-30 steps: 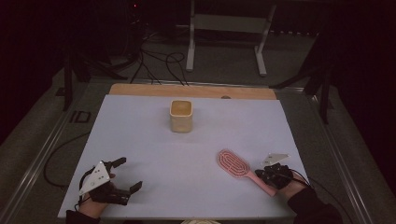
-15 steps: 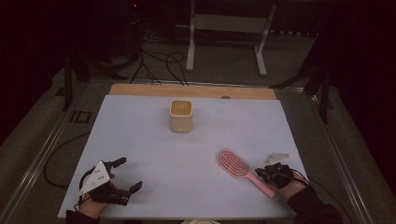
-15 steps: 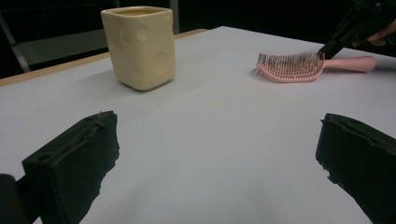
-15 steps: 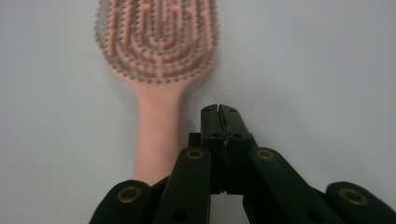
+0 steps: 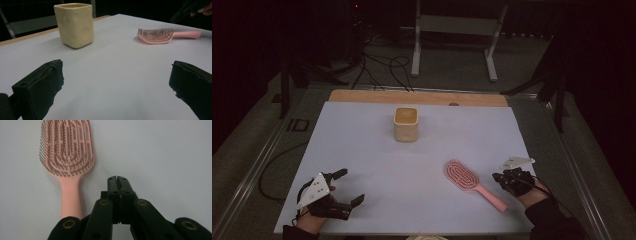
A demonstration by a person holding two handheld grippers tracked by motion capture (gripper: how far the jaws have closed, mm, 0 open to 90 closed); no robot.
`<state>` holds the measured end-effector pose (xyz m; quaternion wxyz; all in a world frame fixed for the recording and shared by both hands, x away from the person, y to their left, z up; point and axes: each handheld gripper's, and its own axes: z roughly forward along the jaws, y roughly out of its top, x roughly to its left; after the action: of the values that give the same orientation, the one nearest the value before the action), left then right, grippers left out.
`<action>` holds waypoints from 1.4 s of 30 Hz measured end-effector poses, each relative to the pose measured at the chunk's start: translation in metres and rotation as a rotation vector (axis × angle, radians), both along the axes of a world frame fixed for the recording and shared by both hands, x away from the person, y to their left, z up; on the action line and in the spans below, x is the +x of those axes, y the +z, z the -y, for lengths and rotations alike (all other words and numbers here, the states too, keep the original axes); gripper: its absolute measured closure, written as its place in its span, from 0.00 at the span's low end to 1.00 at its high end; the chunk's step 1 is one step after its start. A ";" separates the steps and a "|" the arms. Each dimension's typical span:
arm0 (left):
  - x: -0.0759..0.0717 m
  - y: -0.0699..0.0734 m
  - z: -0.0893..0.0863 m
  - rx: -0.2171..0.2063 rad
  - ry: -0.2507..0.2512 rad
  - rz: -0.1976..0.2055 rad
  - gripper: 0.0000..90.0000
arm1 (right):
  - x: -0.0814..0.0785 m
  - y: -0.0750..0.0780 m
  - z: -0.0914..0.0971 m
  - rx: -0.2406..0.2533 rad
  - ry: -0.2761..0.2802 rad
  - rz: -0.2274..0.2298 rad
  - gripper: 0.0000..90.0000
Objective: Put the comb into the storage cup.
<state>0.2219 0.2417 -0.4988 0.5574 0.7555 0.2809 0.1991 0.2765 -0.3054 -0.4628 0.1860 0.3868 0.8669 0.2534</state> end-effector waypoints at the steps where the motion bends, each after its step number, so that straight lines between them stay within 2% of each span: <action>1: 0.000 0.000 0.000 -0.001 0.000 0.000 0.00 | 0.000 0.003 0.000 0.006 0.002 -0.005 1.00; 9: 0.000 0.000 0.000 -0.004 0.002 0.000 0.00 | -0.005 0.019 -0.011 0.003 0.051 -0.010 0.92; 15: 0.000 0.000 -0.001 -0.005 0.002 -0.001 0.00 | -0.007 0.023 -0.022 -0.014 0.099 -0.041 0.80; 17: 0.000 0.000 -0.001 -0.004 0.002 0.001 0.00 | -0.007 0.024 -0.024 -0.020 0.113 -0.051 0.71; 21: 0.000 0.000 -0.001 -0.005 0.001 0.001 0.00 | -0.007 0.023 -0.029 -0.032 0.127 -0.078 0.47; 23: 0.000 0.000 -0.001 -0.006 0.001 0.001 0.00 | -0.006 0.022 -0.032 -0.056 0.130 -0.087 0.36; 28: 0.000 0.000 -0.001 -0.005 0.001 0.001 0.00 | -0.002 0.019 -0.037 -0.064 0.121 -0.116 0.17; 31: 0.000 0.000 -0.001 -0.005 0.001 0.000 0.00 | 0.000 0.016 -0.038 -0.070 0.141 -0.145 0.11; 35: 0.000 0.000 -0.001 -0.008 0.000 -0.001 0.00 | 0.003 0.012 -0.040 -0.080 0.156 -0.190 0.12; 39: 0.000 0.000 -0.001 -0.007 0.000 -0.001 0.00 | 0.006 0.009 -0.041 -0.100 0.148 -0.195 0.14; 42: 0.000 0.000 -0.001 -0.007 -0.001 -0.002 0.00 | 0.007 0.008 -0.041 -0.094 0.141 -0.204 0.14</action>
<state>0.2222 0.2423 -0.4988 0.5600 0.7537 0.2818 0.1973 0.2834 -0.2643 -0.4544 0.0964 0.3395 0.9174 0.1841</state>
